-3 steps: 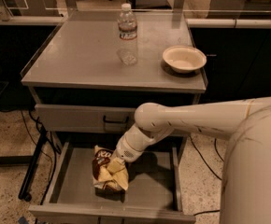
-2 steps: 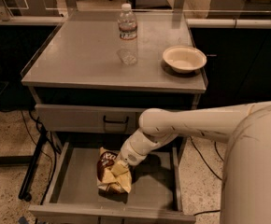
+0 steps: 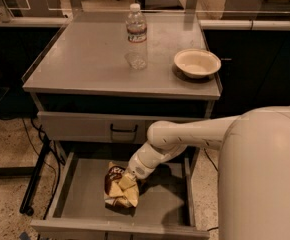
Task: Place brown chip bag into middle drawer
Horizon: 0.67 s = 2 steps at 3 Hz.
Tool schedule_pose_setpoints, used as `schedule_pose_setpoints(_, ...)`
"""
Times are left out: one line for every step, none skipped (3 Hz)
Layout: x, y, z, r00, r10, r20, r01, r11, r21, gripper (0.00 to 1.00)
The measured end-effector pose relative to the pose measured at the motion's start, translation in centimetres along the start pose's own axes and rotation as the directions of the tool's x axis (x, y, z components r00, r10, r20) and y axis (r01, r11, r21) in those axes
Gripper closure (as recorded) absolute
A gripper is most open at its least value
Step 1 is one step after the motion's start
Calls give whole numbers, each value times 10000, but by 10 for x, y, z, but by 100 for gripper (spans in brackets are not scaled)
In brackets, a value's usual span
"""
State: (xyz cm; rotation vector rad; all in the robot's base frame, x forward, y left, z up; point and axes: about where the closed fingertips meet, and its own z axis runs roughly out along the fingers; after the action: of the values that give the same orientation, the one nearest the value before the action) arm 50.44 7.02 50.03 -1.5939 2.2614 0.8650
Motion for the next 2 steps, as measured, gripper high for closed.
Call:
schedule_pose_setpoints(1, -9, 14, 9998, 176, -90, -177, 9998, -54, 100)
schedule_pose_setpoints(6, -13, 26, 9986, 521, 27, -521, 9985, 147, 100)
